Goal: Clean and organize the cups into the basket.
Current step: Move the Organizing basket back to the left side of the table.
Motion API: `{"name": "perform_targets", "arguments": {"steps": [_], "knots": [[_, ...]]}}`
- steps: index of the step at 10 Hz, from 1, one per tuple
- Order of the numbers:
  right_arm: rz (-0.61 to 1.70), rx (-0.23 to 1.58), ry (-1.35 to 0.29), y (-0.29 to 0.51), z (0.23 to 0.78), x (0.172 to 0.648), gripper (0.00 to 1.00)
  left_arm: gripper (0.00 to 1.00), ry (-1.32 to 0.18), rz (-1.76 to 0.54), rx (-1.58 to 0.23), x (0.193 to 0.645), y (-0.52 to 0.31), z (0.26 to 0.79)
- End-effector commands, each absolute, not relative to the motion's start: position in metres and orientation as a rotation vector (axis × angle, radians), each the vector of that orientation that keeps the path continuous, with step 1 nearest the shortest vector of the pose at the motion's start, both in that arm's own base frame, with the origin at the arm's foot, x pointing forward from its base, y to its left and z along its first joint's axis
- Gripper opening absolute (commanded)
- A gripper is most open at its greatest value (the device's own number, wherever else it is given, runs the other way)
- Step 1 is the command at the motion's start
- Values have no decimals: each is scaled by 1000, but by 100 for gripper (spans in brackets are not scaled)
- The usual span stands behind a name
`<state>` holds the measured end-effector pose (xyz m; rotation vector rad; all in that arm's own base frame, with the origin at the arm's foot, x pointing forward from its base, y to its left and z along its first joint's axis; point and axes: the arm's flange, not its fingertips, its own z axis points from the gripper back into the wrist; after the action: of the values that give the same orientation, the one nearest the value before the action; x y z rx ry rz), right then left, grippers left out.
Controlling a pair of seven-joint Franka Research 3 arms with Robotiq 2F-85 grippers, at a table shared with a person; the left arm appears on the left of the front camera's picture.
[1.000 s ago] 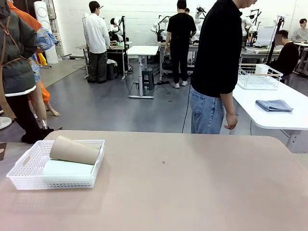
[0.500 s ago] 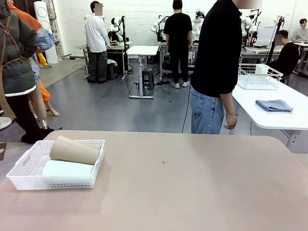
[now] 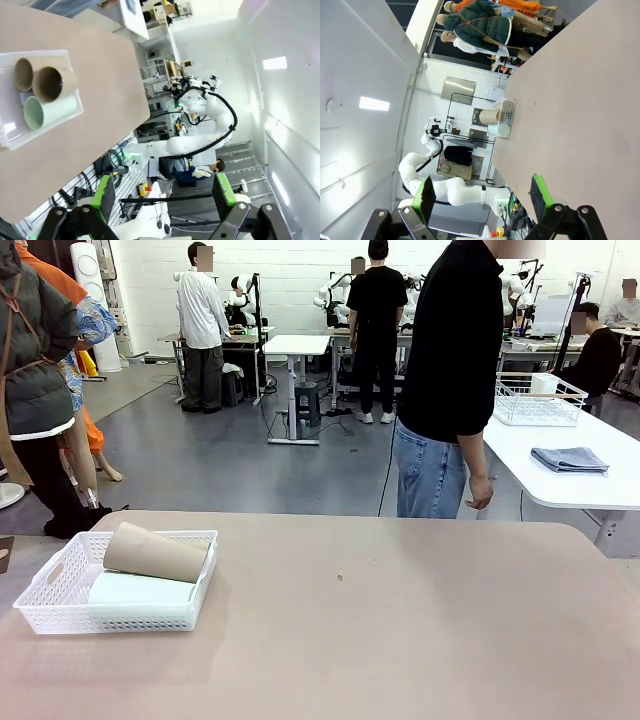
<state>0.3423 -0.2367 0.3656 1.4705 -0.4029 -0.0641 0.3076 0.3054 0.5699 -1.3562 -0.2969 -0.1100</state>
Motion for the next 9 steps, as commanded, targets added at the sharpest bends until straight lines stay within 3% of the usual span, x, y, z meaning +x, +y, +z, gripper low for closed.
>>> {"name": "perform_targets", "arguments": {"steps": [1,5,9], "knots": [[-67,1468,-385,-236,368,342,100,100,-331,-115,-1412,313,366,584],[-67,1468,-385,-236,368,342,100,100,-402,-16,-1435,306,390,583],[-67,1468,-385,-236,368,342,100,100,-515,87,-1328,288,377,584]]}}
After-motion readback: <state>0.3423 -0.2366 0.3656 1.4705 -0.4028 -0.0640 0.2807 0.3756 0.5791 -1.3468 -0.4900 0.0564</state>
